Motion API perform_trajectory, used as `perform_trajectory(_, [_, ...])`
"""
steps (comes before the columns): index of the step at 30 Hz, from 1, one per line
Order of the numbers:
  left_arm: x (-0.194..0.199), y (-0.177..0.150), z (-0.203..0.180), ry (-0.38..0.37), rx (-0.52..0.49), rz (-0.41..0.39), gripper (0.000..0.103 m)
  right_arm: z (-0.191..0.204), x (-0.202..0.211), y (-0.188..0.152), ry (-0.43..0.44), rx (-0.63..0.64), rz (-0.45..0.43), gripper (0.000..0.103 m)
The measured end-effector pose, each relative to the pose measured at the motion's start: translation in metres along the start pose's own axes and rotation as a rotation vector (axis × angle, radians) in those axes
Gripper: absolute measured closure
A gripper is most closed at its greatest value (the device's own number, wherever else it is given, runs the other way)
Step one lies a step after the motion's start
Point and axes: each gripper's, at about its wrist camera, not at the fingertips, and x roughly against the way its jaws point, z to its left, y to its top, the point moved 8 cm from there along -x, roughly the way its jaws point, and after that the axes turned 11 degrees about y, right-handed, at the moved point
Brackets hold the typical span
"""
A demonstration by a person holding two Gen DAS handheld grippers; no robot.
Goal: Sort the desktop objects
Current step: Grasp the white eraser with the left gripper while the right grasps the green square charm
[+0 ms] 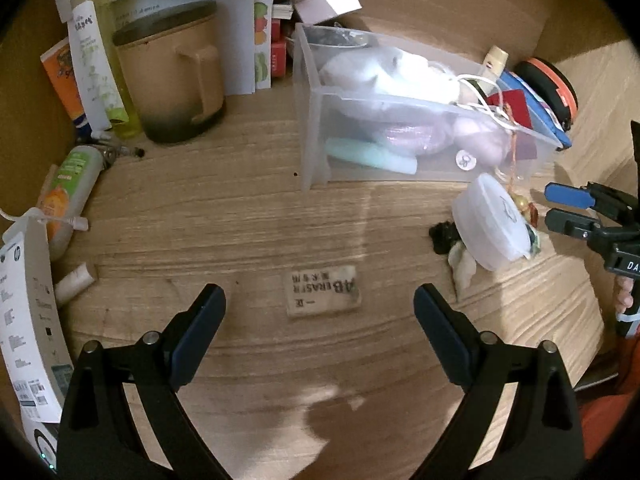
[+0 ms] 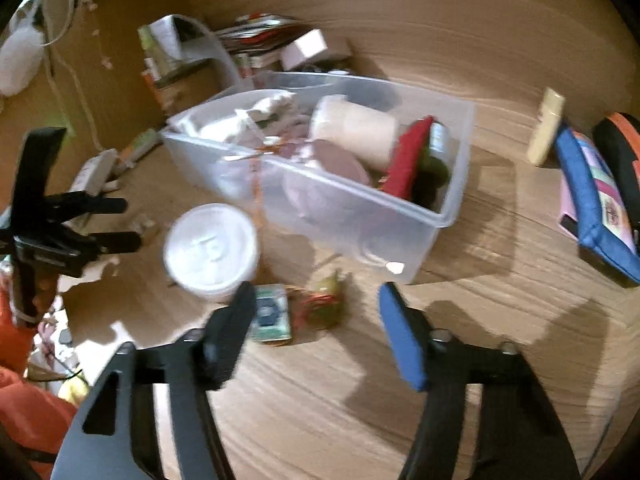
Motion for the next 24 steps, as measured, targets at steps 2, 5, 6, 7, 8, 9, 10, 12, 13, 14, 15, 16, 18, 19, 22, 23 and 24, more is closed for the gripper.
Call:
perform_trajectory(2, [0.003,-0.001,0.000,0.007,0.003,-0.020,0.007,0.010,-0.002,-0.001,0.029,0.019,0.009,0.063])
perform_trajectory(5, [0.006,0.000,0.000,0.013,0.002,-0.048,0.015,0.022,-0.005,-0.002,0.039,0.066,0.017,0.064])
perform_trajectory(6, [0.006,0.001,-0.001,0.013,-0.001,-0.048,0.023,0.026,-0.007,-0.001,0.034,0.083,0.018,0.064])
perform_trajectory(7, [0.005,0.000,-0.002,0.012,-0.007,-0.044,0.026,0.029,-0.009,-0.002,0.036,0.098,0.023,0.064])
perform_trajectory(8, [0.004,-0.001,-0.003,0.012,-0.012,-0.039,0.027,0.031,-0.011,-0.002,0.041,0.106,0.030,0.064])
perform_trajectory(9, [0.002,-0.001,-0.004,0.012,-0.014,-0.038,0.028,0.032,-0.014,-0.003,0.045,0.112,0.041,0.065])
perform_trajectory(10, [0.001,-0.001,-0.004,0.013,-0.017,-0.035,0.028,0.032,-0.018,-0.003,0.043,0.114,0.053,0.065])
perform_trajectory(12, [-0.002,-0.002,-0.006,0.010,-0.020,-0.030,0.034,0.031,-0.025,-0.007,0.035,0.116,0.080,0.068])
perform_trajectory(13, [-0.004,-0.003,-0.007,0.010,-0.022,-0.028,0.035,0.029,-0.028,-0.009,0.032,0.111,0.090,0.068])
perform_trajectory(14, [-0.004,-0.002,-0.008,0.017,-0.026,-0.036,0.036,0.027,-0.032,-0.011,0.023,0.106,0.102,0.068])
perform_trajectory(15, [-0.004,-0.002,-0.009,0.016,-0.030,-0.036,0.036,0.025,-0.034,-0.013,0.017,0.102,0.107,0.068])
perform_trajectory(16, [-0.004,-0.002,-0.010,0.014,-0.032,-0.039,0.036,0.023,-0.036,-0.014,0.007,0.099,0.109,0.070])
perform_trajectory(18, [-0.005,-0.001,-0.013,0.004,-0.043,-0.044,0.040,0.021,-0.038,-0.015,-0.016,0.111,0.100,0.075])
perform_trajectory(19, [-0.006,0.000,-0.015,0.015,-0.054,-0.049,0.044,0.021,-0.038,-0.015,-0.017,0.112,0.097,0.079])
perform_trajectory(22, [-0.007,0.002,-0.016,0.050,-0.084,-0.066,0.064,0.022,-0.037,-0.013,0.009,0.099,0.091,0.080])
perform_trajectory(23, [-0.007,0.003,-0.016,0.042,-0.079,-0.063,0.064,0.023,-0.036,-0.013,0.011,0.102,0.087,0.080])
perform_trajectory(24, [-0.007,0.004,-0.014,0.033,-0.068,-0.059,0.064,0.023,-0.034,-0.013,0.011,0.106,0.080,0.080])
